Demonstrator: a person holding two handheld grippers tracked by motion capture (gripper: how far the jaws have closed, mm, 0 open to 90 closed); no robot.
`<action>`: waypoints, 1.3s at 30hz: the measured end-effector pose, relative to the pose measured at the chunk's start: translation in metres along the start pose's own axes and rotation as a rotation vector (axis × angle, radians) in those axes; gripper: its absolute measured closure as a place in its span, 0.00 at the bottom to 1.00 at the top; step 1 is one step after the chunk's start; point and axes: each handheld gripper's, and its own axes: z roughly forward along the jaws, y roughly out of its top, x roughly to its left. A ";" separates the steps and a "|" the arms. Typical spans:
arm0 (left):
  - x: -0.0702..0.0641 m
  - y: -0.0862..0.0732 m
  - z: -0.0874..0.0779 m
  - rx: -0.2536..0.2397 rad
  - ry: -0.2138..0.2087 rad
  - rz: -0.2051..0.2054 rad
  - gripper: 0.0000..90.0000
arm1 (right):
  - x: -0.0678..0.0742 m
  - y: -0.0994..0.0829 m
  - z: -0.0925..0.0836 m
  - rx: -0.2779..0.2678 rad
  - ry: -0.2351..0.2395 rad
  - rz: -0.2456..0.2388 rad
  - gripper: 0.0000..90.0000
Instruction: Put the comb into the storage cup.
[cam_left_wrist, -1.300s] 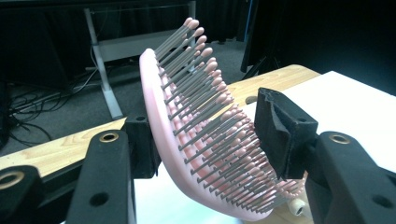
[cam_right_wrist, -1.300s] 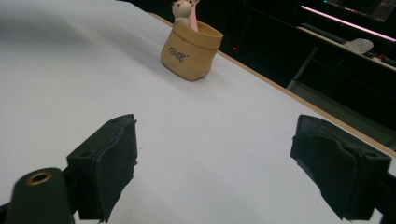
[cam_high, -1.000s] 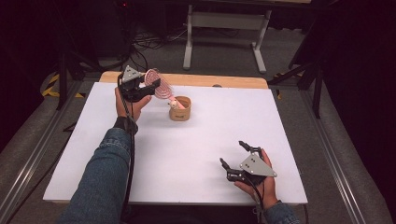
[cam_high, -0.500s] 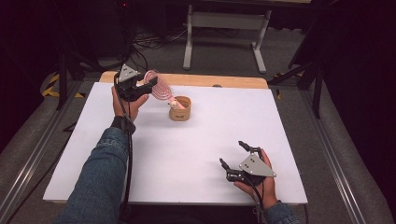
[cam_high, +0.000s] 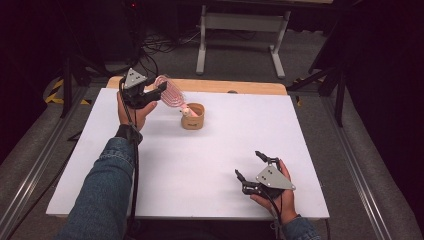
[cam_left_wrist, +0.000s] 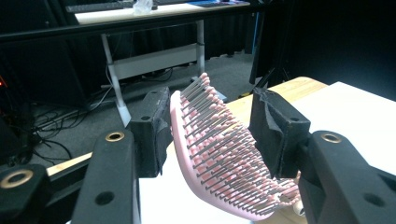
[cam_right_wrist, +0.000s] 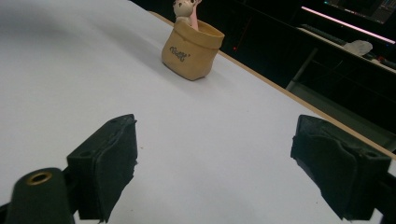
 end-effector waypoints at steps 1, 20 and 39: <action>0.000 0.000 -0.001 -0.002 -0.003 0.002 0.54 | 0.000 0.000 0.000 0.001 -0.001 0.000 0.16; 0.000 0.005 -0.015 0.004 0.016 0.068 0.44 | 0.001 0.001 -0.001 -0.005 -0.008 -0.012 0.16; -0.007 0.006 -0.028 -0.006 -0.003 0.110 0.24 | 0.001 0.002 -0.001 -0.005 -0.013 -0.017 0.16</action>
